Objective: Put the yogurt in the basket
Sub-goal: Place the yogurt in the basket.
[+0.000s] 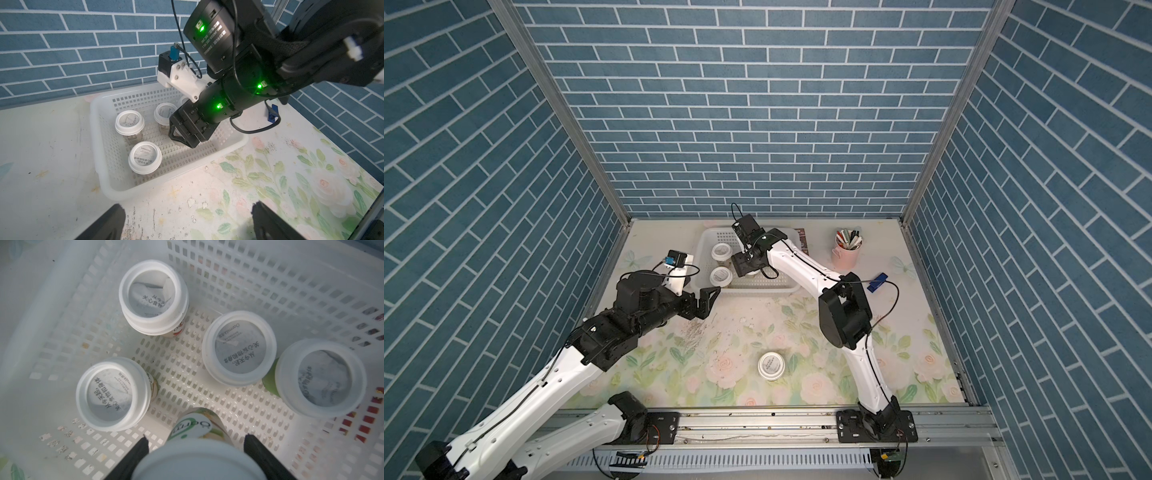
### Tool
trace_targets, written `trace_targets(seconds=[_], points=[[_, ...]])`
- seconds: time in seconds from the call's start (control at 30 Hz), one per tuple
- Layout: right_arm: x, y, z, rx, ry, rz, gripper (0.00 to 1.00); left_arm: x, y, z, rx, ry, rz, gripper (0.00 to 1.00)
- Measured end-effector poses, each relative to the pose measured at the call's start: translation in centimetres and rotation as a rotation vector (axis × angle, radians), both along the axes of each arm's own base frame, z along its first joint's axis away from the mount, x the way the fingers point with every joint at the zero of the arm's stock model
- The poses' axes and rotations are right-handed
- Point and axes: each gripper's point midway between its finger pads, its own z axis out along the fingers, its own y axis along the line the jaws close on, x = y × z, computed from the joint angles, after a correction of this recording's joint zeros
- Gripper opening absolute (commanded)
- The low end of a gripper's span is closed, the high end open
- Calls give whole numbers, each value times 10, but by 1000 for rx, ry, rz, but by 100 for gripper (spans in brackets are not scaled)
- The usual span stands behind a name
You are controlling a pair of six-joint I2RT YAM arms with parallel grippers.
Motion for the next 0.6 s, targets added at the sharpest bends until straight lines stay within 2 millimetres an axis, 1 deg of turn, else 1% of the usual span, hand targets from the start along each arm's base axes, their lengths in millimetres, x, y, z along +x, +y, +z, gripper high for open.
trace_targets(seconds=[0.13,0.23,0.6], points=[[0,0,-23,-26,37,2,74,0,0,0,1,0,0,100],[-1,1,-36,-38,58,6,74,0,0,0,2,0,0,100],[-2,3,-52,-44,85,12,74,2,1,-3,13,5,9,100]])
